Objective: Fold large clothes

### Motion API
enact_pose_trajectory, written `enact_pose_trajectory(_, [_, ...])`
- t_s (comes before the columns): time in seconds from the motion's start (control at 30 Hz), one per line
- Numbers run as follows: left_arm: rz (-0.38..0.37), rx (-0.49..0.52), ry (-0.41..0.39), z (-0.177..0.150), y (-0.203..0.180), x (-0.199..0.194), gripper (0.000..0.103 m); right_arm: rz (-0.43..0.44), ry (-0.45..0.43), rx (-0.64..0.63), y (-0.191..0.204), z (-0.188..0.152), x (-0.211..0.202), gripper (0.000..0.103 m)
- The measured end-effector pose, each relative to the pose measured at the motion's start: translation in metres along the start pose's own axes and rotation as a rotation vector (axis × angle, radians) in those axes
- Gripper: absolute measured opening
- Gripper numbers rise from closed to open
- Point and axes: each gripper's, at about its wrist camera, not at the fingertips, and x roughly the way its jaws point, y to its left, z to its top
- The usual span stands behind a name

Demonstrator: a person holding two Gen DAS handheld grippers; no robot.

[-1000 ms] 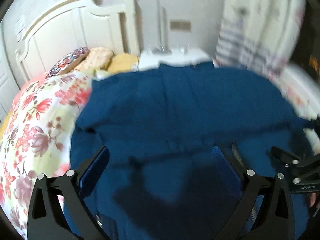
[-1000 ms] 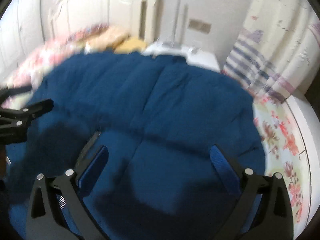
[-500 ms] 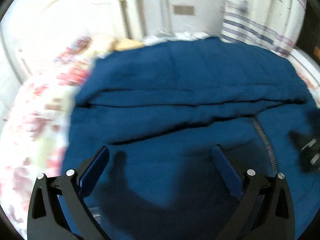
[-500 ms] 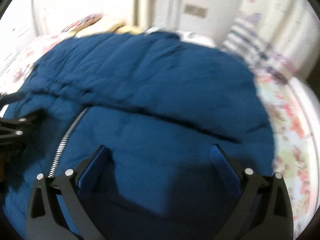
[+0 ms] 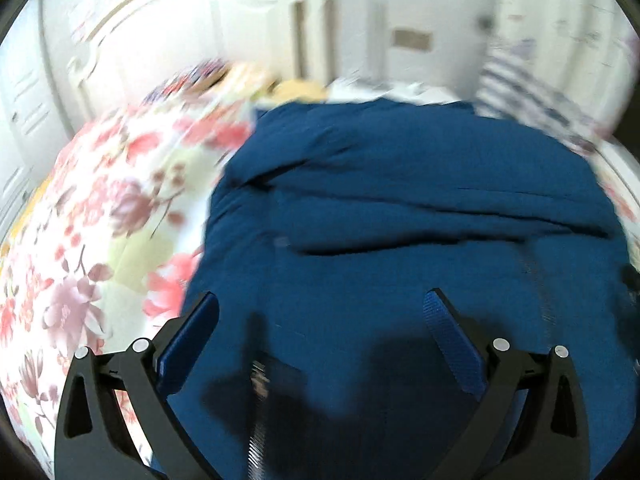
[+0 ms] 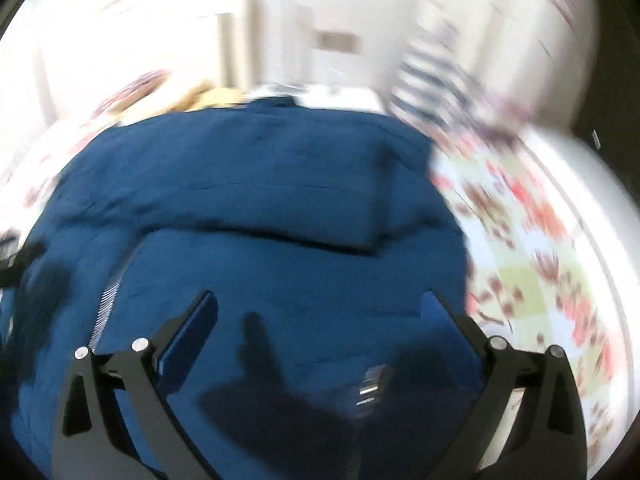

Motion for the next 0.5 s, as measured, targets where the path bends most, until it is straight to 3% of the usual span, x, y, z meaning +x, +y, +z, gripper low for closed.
enact_pose_trajectory(0.1, [-0.029, 0.101, 0.025, -0.012, -0.029, -0.003, 0.098, 0.045, 0.056, -0.165, 0.044, -0.011, 0.005, 0.100])
enact_pose_trajectory(0.17, [0.000, 0.176, 0.081, -0.024, -0.049, 0.016, 0.099, 0.028, 0.111, -0.210, 0.062, -0.023, 0.021, 0.100])
enact_pose_trajectory(0.23, [-0.009, 0.163, 0.059, -0.029, -0.047, 0.018, 0.099, 0.044, 0.094, -0.172, 0.055, -0.026, 0.022, 0.100])
enact_pose_trajectory(0.3, [-0.063, 0.120, 0.086, -0.025, -0.035, 0.021, 0.099, 0.074, 0.119, -0.133, 0.045, -0.025, 0.023, 0.100])
enact_pose_trajectory(0.4, [-0.007, 0.106, 0.060, -0.032, -0.023, 0.006, 0.099, 0.030, 0.098, -0.138, 0.036, -0.032, 0.004, 0.100])
enact_pose_trajectory(0.5, [-0.009, 0.092, 0.034, -0.050, -0.006, -0.019, 0.099, 0.072, 0.090, -0.154, 0.035, -0.044, -0.017, 0.100])
